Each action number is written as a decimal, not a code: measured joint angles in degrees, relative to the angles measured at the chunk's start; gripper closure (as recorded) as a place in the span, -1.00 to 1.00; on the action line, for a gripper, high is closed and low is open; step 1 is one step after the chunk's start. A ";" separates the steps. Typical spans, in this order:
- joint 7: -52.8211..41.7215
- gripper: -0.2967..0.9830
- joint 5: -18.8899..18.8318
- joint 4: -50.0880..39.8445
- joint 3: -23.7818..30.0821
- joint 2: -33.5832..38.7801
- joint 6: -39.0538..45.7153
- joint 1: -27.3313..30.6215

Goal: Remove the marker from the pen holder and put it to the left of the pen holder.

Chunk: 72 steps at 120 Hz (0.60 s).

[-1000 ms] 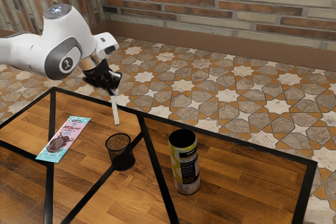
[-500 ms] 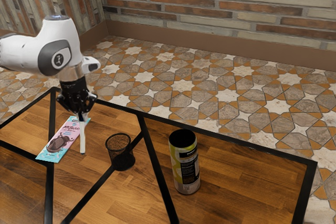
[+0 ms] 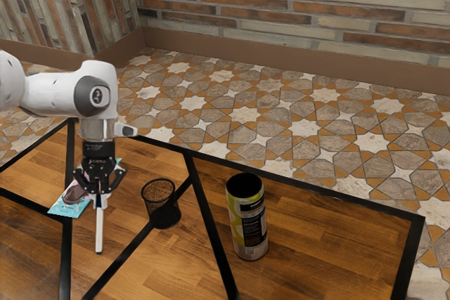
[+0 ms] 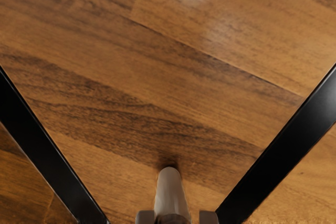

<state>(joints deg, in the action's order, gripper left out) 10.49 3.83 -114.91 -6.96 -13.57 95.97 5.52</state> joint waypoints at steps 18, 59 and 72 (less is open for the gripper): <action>-2.10 0.54 0.42 0.00 0.00 -1.14 -0.35 0.16; -7.22 -0.30 -2.23 5.58 -0.03 13.13 6.70 -7.09; -9.08 -0.40 -4.96 14.26 0.50 13.81 8.79 -13.33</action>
<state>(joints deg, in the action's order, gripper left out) 1.41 -1.12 -100.64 -6.46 0.24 104.77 -7.81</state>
